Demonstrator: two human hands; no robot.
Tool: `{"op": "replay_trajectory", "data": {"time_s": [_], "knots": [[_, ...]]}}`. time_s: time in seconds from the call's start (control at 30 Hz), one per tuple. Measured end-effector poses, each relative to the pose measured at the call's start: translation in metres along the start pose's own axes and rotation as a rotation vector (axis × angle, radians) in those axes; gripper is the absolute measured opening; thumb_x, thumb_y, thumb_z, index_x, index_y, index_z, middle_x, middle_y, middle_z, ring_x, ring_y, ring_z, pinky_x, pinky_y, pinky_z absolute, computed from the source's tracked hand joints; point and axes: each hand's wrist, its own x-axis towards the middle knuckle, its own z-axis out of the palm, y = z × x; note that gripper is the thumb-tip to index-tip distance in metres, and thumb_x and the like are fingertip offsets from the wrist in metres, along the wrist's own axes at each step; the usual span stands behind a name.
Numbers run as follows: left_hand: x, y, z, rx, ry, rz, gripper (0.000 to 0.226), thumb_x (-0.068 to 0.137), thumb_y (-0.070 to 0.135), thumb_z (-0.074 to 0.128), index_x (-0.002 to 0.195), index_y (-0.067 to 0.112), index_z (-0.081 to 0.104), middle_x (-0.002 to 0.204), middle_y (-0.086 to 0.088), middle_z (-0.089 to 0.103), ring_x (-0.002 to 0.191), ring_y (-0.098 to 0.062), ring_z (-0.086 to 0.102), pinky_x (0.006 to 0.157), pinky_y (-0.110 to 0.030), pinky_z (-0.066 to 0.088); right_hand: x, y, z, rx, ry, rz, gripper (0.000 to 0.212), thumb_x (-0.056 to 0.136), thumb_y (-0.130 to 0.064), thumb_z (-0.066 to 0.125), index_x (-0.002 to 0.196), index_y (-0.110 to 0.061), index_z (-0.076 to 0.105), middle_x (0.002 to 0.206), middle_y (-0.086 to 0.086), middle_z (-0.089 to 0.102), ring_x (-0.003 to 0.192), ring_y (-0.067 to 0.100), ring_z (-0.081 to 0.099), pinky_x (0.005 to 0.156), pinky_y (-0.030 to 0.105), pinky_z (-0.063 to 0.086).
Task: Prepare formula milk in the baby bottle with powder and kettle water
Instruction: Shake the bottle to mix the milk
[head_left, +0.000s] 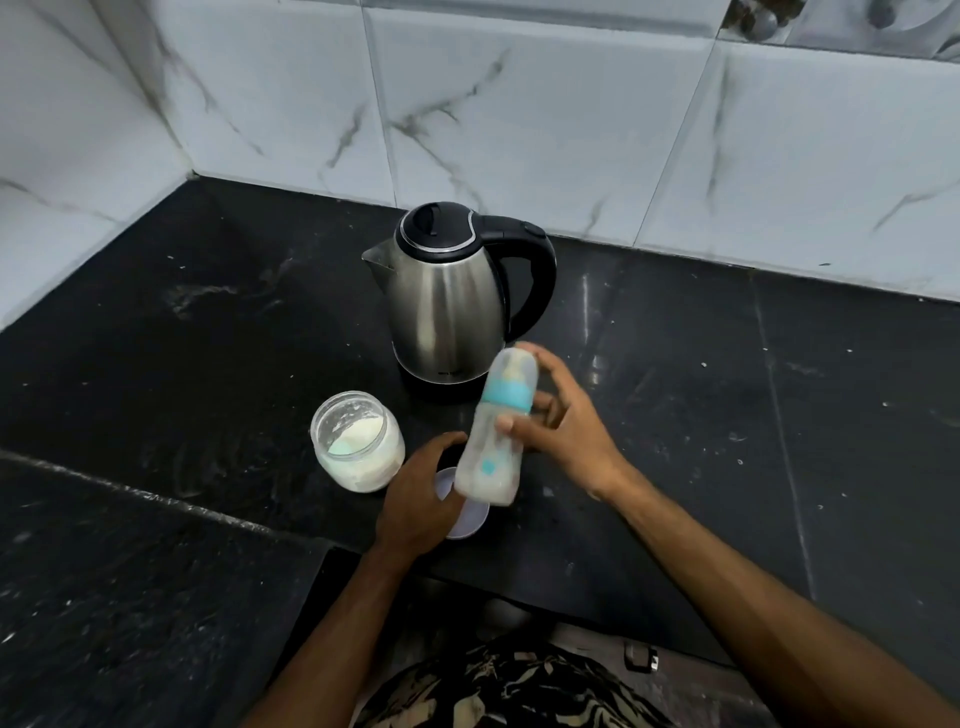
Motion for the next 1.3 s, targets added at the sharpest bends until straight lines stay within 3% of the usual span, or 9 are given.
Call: {"op": "replay_trajectory", "data": {"time_s": [0.13, 0.33, 0.5, 0.67, 0.83, 1.0, 1.17, 1.23, 1.3], "knots": [[-0.002, 0.005, 0.002, 0.061, 0.055, 0.051, 0.047, 0.088, 0.045, 0.059, 0.129, 0.022, 0.061, 0.128, 0.014, 0.063, 0.117, 0.0, 0.058, 0.103, -0.027, 0.046, 0.021, -0.01, -0.011, 0.386, 0.372, -0.102, 0.065, 0.088, -0.017, 0.07, 0.143, -0.02, 0.035, 0.097, -0.002, 0.074, 0.093, 0.02, 0.07, 0.074, 0.043, 0.061], [0.0, -0.003, 0.001, -0.014, -0.001, 0.034, 0.053, 0.084, 0.045, 0.066, 0.131, 0.023, 0.058, 0.127, 0.008, 0.066, 0.117, -0.01, 0.062, 0.099, -0.038, 0.051, 0.0, 0.002, -0.001, -0.023, -0.025, -0.009, 0.075, 0.078, -0.012, 0.079, 0.14, -0.026, 0.039, 0.118, 0.019, 0.065, 0.099, 0.025, 0.071, 0.074, 0.036, 0.059], [-0.001, 0.003, 0.002, 0.059, 0.054, 0.067, 0.049, 0.088, 0.048, 0.056, 0.13, 0.023, 0.06, 0.128, 0.015, 0.063, 0.118, 0.0, 0.057, 0.103, -0.027, 0.045, 0.02, -0.012, -0.009, 0.37, 0.365, -0.109, 0.066, 0.089, -0.019, 0.07, 0.144, -0.021, 0.034, 0.098, 0.0, 0.074, 0.093, 0.022, 0.071, 0.069, 0.039, 0.061], [0.001, -0.002, 0.002, -0.02, 0.004, 0.061, 0.051, 0.086, 0.051, 0.062, 0.13, 0.026, 0.059, 0.126, 0.011, 0.066, 0.116, -0.007, 0.062, 0.099, -0.034, 0.05, 0.002, -0.007, -0.001, -0.03, -0.027, -0.049, 0.072, 0.077, -0.013, 0.076, 0.136, -0.032, 0.039, 0.119, 0.021, 0.063, 0.1, 0.026, 0.07, 0.073, 0.036, 0.059], [0.0, -0.001, 0.004, 0.05, 0.062, 0.08, 0.052, 0.087, 0.052, 0.054, 0.13, 0.023, 0.061, 0.128, 0.014, 0.063, 0.118, 0.0, 0.057, 0.103, -0.024, 0.044, 0.021, -0.014, -0.008, 0.365, 0.384, -0.109, 0.061, 0.09, -0.016, 0.068, 0.142, -0.022, 0.036, 0.1, 0.002, 0.072, 0.094, 0.025, 0.069, 0.069, 0.041, 0.061], [0.0, 0.001, 0.002, -0.035, 0.012, 0.084, 0.043, 0.085, 0.049, 0.063, 0.124, 0.032, 0.059, 0.12, 0.018, 0.066, 0.11, 0.0, 0.062, 0.093, -0.021, 0.048, 0.003, -0.004, 0.0, -0.036, -0.027, -0.01, 0.07, 0.08, -0.012, 0.077, 0.134, -0.034, 0.041, 0.12, 0.02, 0.064, 0.1, 0.025, 0.07, 0.073, 0.035, 0.059], [0.0, -0.001, 0.003, 0.039, 0.055, 0.086, 0.051, 0.088, 0.05, 0.055, 0.13, 0.023, 0.06, 0.127, 0.013, 0.064, 0.116, 0.0, 0.057, 0.1, -0.017, 0.043, 0.024, -0.015, -0.009, 0.312, 0.319, -0.094, 0.066, 0.084, -0.021, 0.073, 0.141, -0.022, 0.038, 0.099, -0.001, 0.074, 0.092, 0.021, 0.071, 0.068, 0.039, 0.06], [0.0, -0.001, 0.003, 0.035, 0.052, 0.092, 0.049, 0.088, 0.049, 0.055, 0.129, 0.023, 0.06, 0.126, 0.015, 0.063, 0.115, 0.002, 0.056, 0.1, -0.018, 0.043, 0.021, -0.014, -0.007, 0.278, 0.293, -0.08, 0.068, 0.087, -0.021, 0.072, 0.143, -0.022, 0.035, 0.103, 0.002, 0.073, 0.094, 0.022, 0.072, 0.067, 0.037, 0.06], [0.0, 0.0, 0.002, 0.003, 0.034, 0.097, 0.048, 0.086, 0.049, 0.058, 0.126, 0.024, 0.06, 0.123, 0.013, 0.066, 0.112, -0.001, 0.06, 0.096, -0.024, 0.047, 0.01, -0.009, -0.002, 0.069, 0.094, -0.011, 0.072, 0.082, -0.017, 0.077, 0.14, -0.027, 0.036, 0.115, 0.015, 0.068, 0.096, 0.023, 0.072, 0.069, 0.034, 0.059]]}}
